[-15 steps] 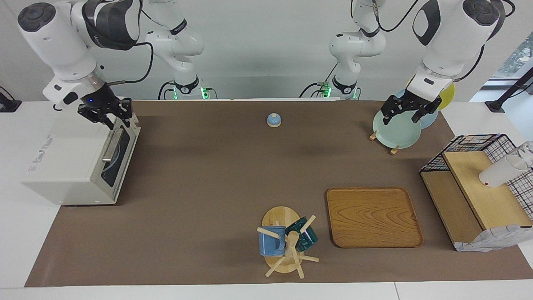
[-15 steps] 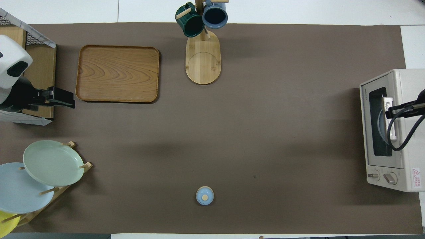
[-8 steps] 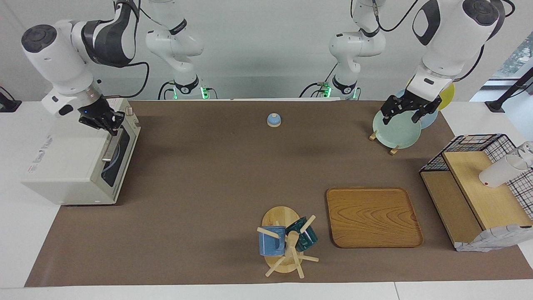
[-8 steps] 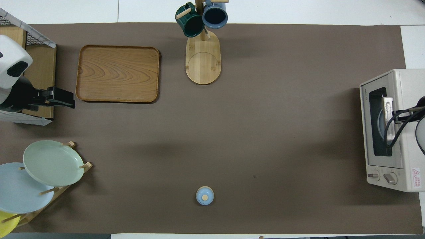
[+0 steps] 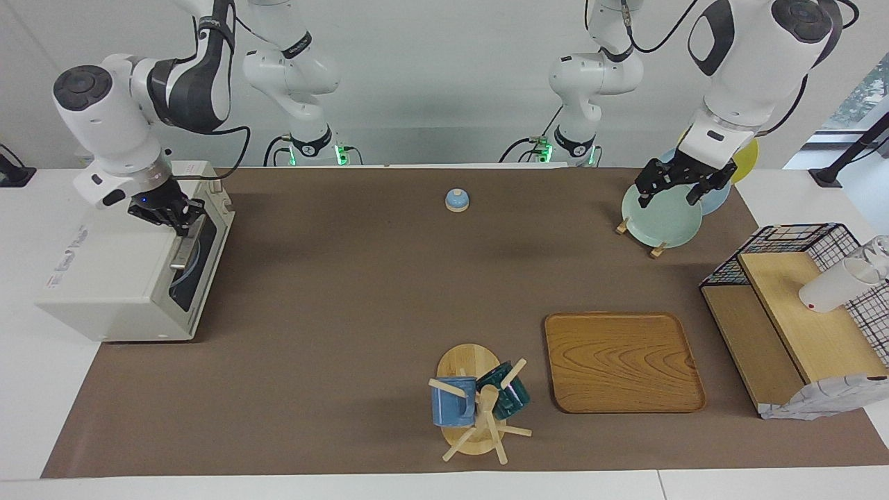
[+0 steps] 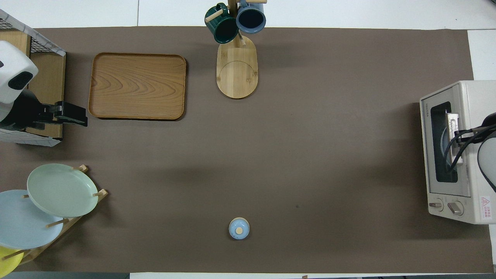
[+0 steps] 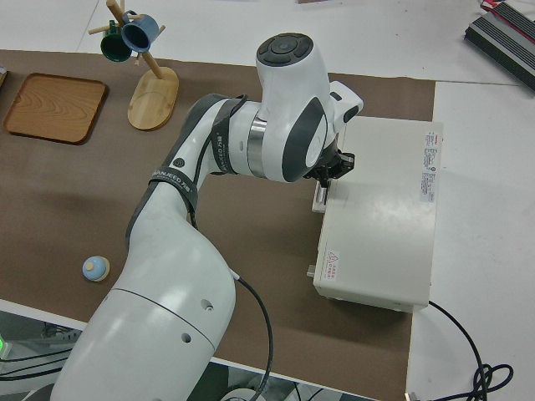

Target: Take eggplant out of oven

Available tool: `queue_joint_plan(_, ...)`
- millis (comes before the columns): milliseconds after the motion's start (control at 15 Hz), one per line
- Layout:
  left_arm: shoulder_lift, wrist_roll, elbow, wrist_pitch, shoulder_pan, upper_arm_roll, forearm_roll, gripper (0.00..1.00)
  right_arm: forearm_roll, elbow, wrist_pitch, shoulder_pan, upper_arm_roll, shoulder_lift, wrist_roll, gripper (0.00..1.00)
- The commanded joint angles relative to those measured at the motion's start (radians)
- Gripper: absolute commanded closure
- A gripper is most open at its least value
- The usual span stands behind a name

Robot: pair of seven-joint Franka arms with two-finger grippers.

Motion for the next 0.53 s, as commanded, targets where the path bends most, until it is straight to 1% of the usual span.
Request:
queue_joint_plan(0, -0.014, -0.001, -0.006, -0.005, 0.011, -0.006, 0.003, 0.00, -0.014, -0.033, 0.033, -0.014, 0.008, -0.015, 0.017, 1.00)
queue_joint_plan(333, -0.012, -0.001, -0.006, -0.005, 0.011, -0.005, 0.001, 0.00, -0.014, -0.079, 0.091, 0.006, 0.013, -0.010, 0.004, 1.00)
queue_joint_plan(467, -0.012, -0.001, -0.006, -0.005, 0.011, -0.006, 0.001, 0.00, -0.012, -0.116, 0.134, 0.057, 0.013, -0.007, 0.010, 1.00)
